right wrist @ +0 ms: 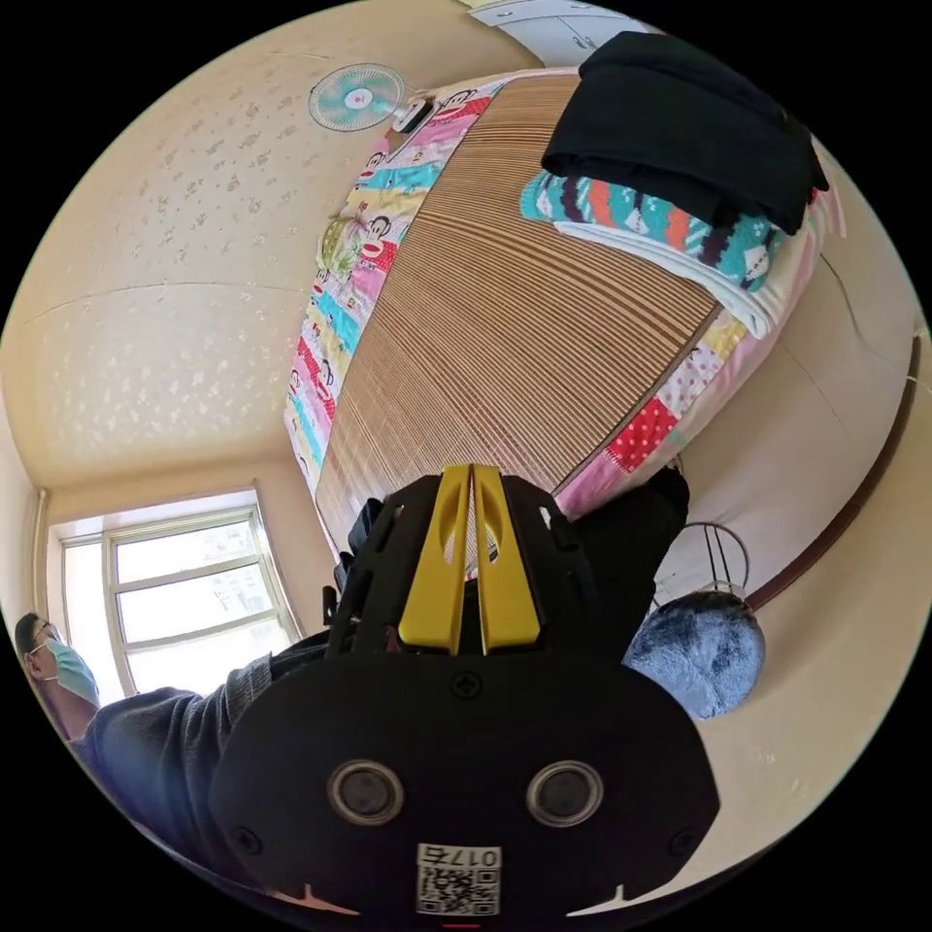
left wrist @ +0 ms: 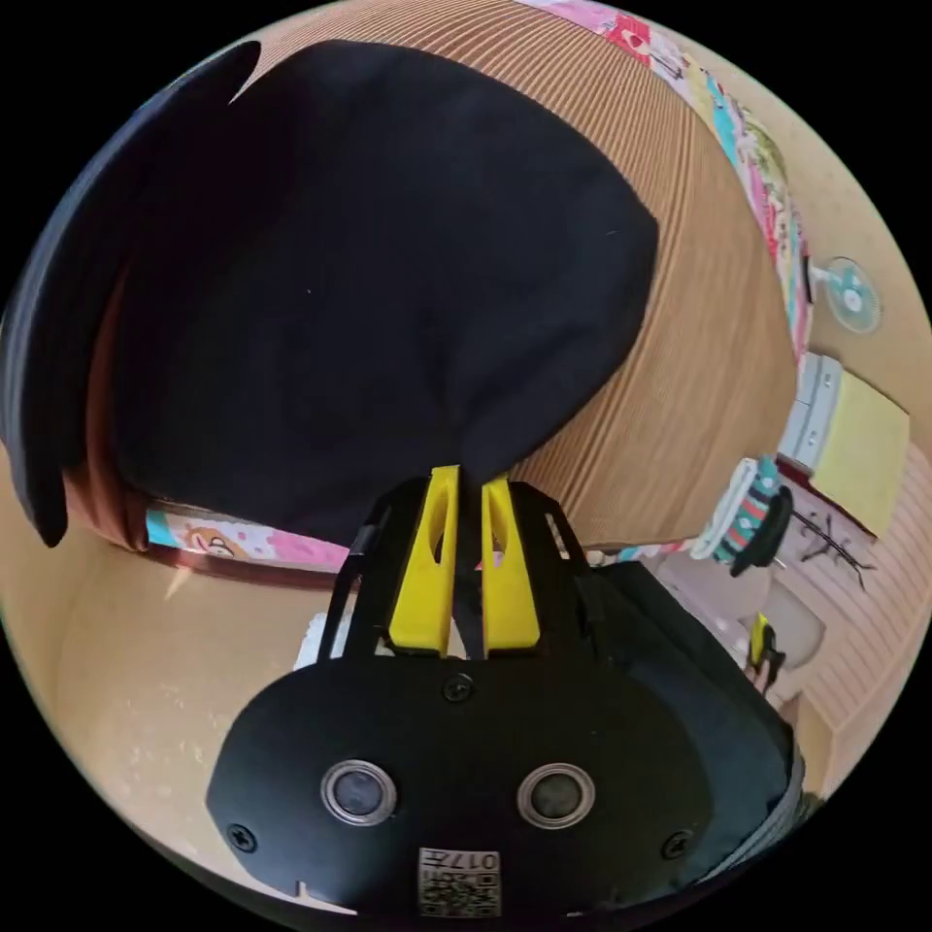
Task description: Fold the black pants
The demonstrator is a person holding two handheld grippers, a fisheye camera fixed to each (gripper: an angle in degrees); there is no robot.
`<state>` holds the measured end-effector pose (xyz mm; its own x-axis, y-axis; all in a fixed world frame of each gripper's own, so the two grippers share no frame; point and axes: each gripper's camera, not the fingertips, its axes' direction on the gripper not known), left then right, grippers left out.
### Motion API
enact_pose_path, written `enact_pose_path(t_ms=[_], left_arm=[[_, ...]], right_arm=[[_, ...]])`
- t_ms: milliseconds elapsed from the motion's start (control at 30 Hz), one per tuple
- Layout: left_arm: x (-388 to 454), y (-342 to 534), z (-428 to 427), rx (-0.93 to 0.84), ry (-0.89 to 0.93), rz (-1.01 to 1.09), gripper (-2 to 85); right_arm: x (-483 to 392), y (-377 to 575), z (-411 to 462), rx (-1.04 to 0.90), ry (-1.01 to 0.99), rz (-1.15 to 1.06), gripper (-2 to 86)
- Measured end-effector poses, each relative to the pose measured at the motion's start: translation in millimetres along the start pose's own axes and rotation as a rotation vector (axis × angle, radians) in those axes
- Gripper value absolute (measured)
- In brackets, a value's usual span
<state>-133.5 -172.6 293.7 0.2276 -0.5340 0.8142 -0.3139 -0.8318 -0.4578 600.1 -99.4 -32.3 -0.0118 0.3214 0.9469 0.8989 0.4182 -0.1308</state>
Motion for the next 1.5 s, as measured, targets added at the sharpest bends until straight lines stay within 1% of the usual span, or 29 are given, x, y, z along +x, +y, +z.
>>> enact_pose_path(t_ms=[33, 67, 133, 233, 267, 333, 367, 433, 500, 567, 633, 667, 700, 733, 800, 867, 933, 1033, 1067, 1100, 1133, 1233, 1300, 1333, 1367, 1400, 1433, 1467, 1500], left_arm=[[2, 16, -27, 0.057, 0.126, 0.113, 3.7], [5, 25, -42, 0.089, 0.187, 0.171, 3.5], [22, 63, -107, 0.262, 0.415, 0.369, 2.6], [59, 107, -171, 0.448, 0.519, 0.563, 1.3], [69, 116, -180, 0.468, 0.535, 0.604, 1.0], [106, 154, -204, 0.568, 0.658, 0.761, 0.4], [113, 163, -208, 0.591, 0.704, 0.791, 0.4], [145, 204, -221, 0.632, 0.871, 0.936, 0.4], [170, 243, -232, 0.666, 0.938, 1.066, 0.4], [190, 284, -244, 0.689, 1.008, 1.206, 0.4], [211, 334, -254, 0.720, 1.122, 1.361, 0.5], [215, 344, -255, 0.729, 1.157, 1.384, 0.5], [222, 360, -255, 0.740, 1.241, 1.410, 0.5], [228, 372, -252, 0.735, 1.336, 1.432, 0.6], [241, 384, -243, 0.686, 1.467, 1.475, 0.6], [255, 396, -231, 0.625, 1.546, 1.525, 0.6], [277, 407, -207, 0.507, 1.628, 1.555, 0.6], [319, 424, -164, 0.331, 1.649, 1.587, 0.6], [329, 428, -153, 0.287, 1.649, 1.602, 0.6], [351, 435, -132, 0.177, 1.657, 1.638, 0.6], [371, 443, -112, 0.074, 1.680, 1.674, 0.7], [401, 457, -83, -0.028, 1.709, 1.732, 0.8], [402, 459, -79, 0.017, 1.670, 1.720, 1.0], [398, 461, -79, 0.074, 1.619, 1.705, 1.1], [394, 463, -78, 0.103, 1.583, 1.694, 1.1], [386, 464, -76, 0.165, 1.486, 1.655, 1.2], [375, 463, -72, 0.229, 1.364, 1.592, 1.4], [369, 462, -69, 0.258, 1.297, 1.552, 1.4], [357, 459, -60, 0.303, 1.162, 1.456, 1.5]], right_arm=[[-1, -5, 5, -0.013, -0.021, -0.019, 0.5], [-2, -16, 16, -0.041, -0.073, -0.059, 0.5], [-5, -33, 27, -0.074, -0.165, -0.119, 0.5], [-10, -61, 34, -0.077, -0.271, -0.206, 0.6], [-13, -74, 37, -0.094, -0.318, -0.246, 0.8], [-20, -93, 39, -0.128, -0.386, -0.312, 1.2], [-27, -104, 39, -0.156, -0.425, -0.366, 1.7], [-41, -120, 38, -0.222, -0.489, -0.455, 2.9], [-58, -138, 44, -0.353, -0.575, -0.546, 5.3], [-67, -148, 55, -0.471, -0.618, -0.569, 8.1], [-66, -159, 75, -0.596, -0.618, -0.516, 13.4], [-60, -166, 93, -0.687, -0.617, -0.447, 19.3], [-53, -173, 109, -0.760, -0.672, -0.399, 23.5], [-49, -177, 114, -0.773, -0.729, -0.380, 24.7], [-29, -202, 120, -0.677, -1.062, -0.265, 26.6], [-14, -225, 124, -0.562, -1.263, -0.154, 26.5], [-11, -248, 136, -0.536, -1.330, -0.093, 26.0], [-23, -277, 161, -0.628, -1.294, -0.083, 23.2], [-30, -280, 175, -0.697, -1.274, -0.073, 19.8], [-33, -281, 185, -0.718, -1.246, -0.066, 14.6], [-35, -283, 187, -0.712, -1.264, -0.065, 13.4], [-51, -296, 186, -0.673, -1.467, -0.082, 9.1], [-73, -319, 158, -0.590, -1.627, -0.192, 8.4], [-79, -326, 148, -0.572, -1.658, -0.234, 8.4], [-91, -340, 124, -0.538, -1.712, -0.330, 8.4], [-104, -353, 97, -0.505, -1.756, -0.439, 8.5], [-109, -358, 84, -0.487, -1.774, -0.492, 8.6], [-117, -366, 57, -0.449, -1.803, -0.590, 8.8], [-125, -370, 34, -0.430, -1.820, -0.674, 8.8]])
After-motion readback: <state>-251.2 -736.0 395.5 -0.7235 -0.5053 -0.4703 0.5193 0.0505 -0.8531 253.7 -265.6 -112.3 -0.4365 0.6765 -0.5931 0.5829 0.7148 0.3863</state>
